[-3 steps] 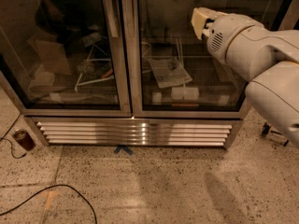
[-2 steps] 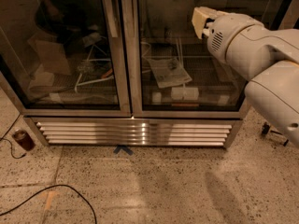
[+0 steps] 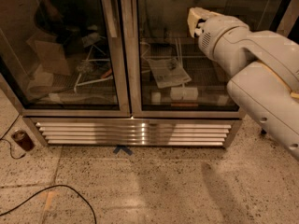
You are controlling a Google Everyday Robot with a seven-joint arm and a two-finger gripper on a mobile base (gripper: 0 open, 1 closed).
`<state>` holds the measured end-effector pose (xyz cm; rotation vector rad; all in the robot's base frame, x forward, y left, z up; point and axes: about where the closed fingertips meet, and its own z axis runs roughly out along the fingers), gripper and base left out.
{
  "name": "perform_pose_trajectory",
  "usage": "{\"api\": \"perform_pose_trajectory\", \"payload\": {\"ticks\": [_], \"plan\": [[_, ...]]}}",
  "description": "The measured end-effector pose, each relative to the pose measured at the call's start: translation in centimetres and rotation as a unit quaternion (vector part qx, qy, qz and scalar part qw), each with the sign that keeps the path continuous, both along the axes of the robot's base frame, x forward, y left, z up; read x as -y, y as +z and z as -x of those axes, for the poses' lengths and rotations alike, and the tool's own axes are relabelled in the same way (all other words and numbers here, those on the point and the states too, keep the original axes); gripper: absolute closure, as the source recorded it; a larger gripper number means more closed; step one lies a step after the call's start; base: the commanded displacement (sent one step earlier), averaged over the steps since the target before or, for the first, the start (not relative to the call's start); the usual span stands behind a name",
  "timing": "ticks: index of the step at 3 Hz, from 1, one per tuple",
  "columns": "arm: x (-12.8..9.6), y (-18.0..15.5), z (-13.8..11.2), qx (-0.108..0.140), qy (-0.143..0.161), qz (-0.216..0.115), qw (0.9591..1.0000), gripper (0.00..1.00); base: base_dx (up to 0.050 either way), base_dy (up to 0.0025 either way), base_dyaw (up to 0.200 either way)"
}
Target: Pick orange can from middle drawer and place on counter
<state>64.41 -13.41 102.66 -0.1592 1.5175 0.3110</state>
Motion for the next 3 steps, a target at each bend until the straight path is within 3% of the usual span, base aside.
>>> {"api": "perform_pose_trajectory", "payload": {"ticks": [3], "plan": [[-2.3, -3.5, -4.4, 0.028, -0.038, 0.032, 0.9984, 1.0, 0.0, 0.0, 0.0]]}}
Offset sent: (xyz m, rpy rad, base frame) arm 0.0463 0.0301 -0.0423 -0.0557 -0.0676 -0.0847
